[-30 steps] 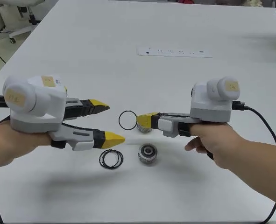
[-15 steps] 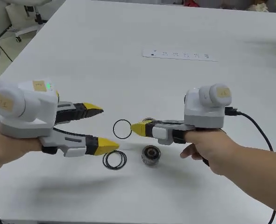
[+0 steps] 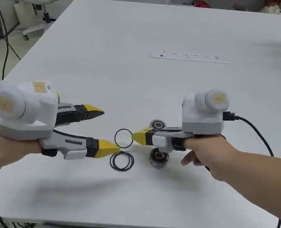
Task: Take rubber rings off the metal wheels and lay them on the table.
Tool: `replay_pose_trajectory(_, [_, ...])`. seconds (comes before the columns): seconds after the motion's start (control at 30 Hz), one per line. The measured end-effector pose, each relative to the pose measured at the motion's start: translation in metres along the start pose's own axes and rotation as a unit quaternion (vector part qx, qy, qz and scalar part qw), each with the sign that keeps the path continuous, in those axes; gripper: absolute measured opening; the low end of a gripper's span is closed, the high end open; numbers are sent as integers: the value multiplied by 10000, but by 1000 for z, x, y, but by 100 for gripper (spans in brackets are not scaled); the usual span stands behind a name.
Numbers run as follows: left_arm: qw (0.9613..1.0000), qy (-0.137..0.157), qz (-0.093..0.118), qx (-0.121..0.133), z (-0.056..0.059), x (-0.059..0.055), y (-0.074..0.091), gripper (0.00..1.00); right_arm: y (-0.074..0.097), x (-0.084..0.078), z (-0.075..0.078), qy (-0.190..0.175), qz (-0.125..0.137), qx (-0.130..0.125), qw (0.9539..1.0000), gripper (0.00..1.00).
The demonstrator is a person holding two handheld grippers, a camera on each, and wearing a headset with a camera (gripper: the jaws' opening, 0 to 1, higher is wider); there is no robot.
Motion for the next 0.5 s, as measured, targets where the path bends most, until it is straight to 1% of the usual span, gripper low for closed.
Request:
replay_pose_trajectory(0.07, [10000,25,3,8,0,0,1,62,-1,0,1,6,-33,12,10000,0])
replay_pose_trajectory(0.23, [10000,13,-18,23,0,-1,2,62,-3,-1,4,87,-141,-53,9998,0])
replay_pose_trajectory(0.43, [10000,29,-42,39,-1,-2,2,62,-5,-1,6,130,-174,-108,9997,0])
replay_pose_trajectory(0.5, [10000,20,-38,45,0,-2,1,62,-5,-1,7,210,-187,-109,9995,0])
Point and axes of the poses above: the centre of the closed fingertips' face, and the gripper's own axes: y roughly backward along the fingers, z roughly to its right, x roughly out of its top, the point moved 10 cm from there along y, roughly backward along the fingers
